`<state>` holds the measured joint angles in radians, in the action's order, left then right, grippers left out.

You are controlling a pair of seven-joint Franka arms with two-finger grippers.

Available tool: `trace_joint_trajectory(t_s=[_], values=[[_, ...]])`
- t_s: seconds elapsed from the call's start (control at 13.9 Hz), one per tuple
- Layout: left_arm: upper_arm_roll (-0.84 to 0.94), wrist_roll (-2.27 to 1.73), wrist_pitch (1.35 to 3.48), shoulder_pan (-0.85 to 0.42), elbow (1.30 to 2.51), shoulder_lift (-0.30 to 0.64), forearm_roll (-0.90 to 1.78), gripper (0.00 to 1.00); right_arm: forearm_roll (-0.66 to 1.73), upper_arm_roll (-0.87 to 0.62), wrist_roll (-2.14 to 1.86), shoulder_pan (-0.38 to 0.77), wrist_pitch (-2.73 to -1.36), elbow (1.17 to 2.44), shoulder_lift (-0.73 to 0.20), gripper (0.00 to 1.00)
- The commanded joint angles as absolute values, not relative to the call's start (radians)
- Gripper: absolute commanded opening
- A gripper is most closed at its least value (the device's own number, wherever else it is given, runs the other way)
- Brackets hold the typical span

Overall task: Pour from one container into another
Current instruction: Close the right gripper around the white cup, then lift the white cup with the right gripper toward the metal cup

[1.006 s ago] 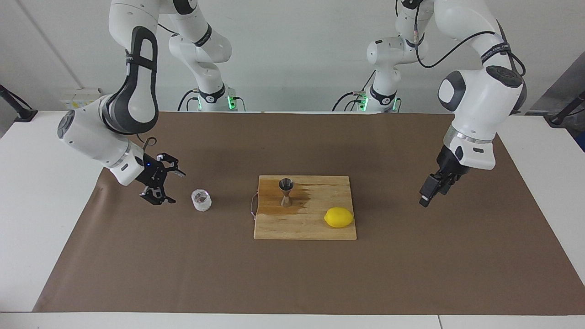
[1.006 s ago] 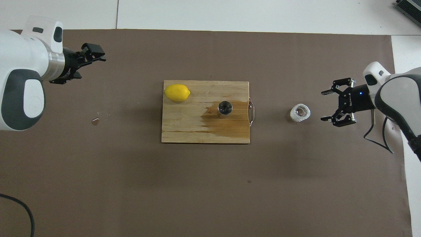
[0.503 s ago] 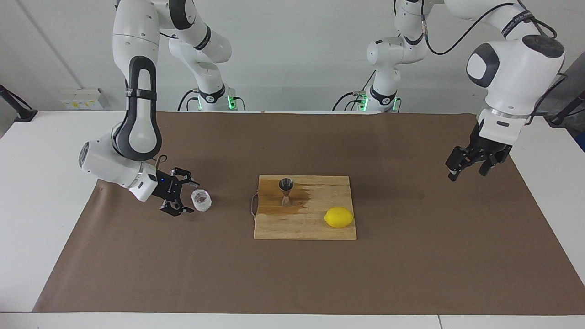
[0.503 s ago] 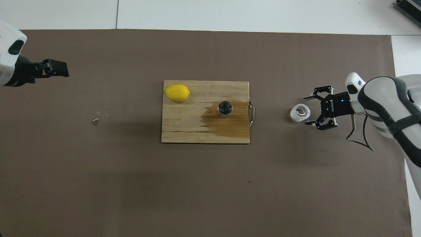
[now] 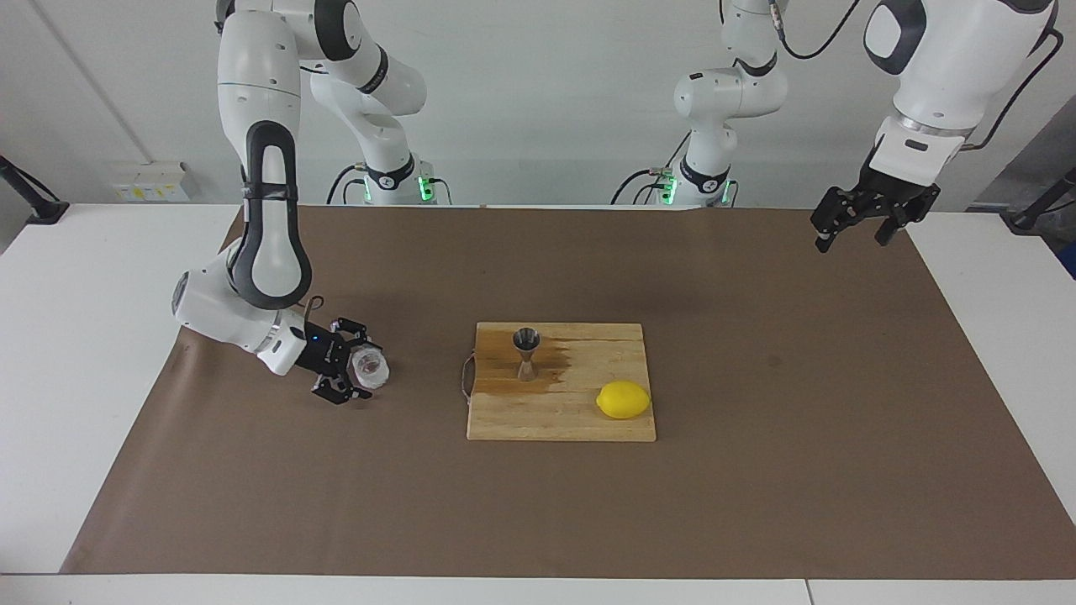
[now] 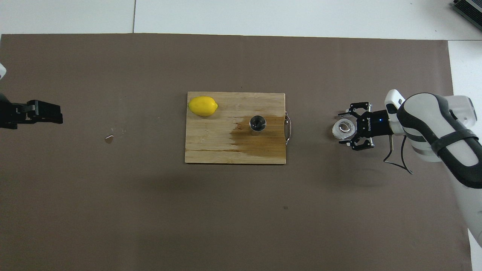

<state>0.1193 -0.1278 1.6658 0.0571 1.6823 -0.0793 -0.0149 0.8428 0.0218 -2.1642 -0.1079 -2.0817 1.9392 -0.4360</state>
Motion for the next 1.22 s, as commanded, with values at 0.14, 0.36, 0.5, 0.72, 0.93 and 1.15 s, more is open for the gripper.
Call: trace_joint_trajectory(t_s=[0.14, 0.36, 0.5, 0.72, 0.93, 1.15], values=[[0.107, -0.118, 1.634, 0.046, 1.697, -0.1, -0.026, 1.0, 0.873, 0.018, -2.217, -0.109, -2.097, 1.962, -0.423, 0.71], [0.097, -0.117, 1.578, 0.006, 1.689, -0.103, -0.028, 1.0, 0.873, 0.018, -2.218, -0.12, -2.086, 1.967, -0.42, 0.28], [0.069, -0.112, 1.571, -0.015, 1.689, -0.106, -0.028, 1.0, 0.871, 0.018, -2.218, -0.12, -2.08, 1.965, -0.419, 0.21], [0.066, -0.087, 1.552, 0.003, 1.689, -0.106, -0.018, 1.0, 0.871, 0.018, -2.151, -0.118, -2.046, 1.948, -0.4, 0.22], [0.072, -0.091, 1.568, 0.005, 1.687, -0.106, -0.002, 1.0, 0.809, 0.02, -1.966, -0.042, -2.054, 1.944, -0.322, 0.22], [0.08, -0.089, 1.583, 0.028, 1.681, -0.107, 0.044, 1.0, 0.707, 0.018, -1.705, 0.032, -2.054, 1.916, -0.264, 0.23]])
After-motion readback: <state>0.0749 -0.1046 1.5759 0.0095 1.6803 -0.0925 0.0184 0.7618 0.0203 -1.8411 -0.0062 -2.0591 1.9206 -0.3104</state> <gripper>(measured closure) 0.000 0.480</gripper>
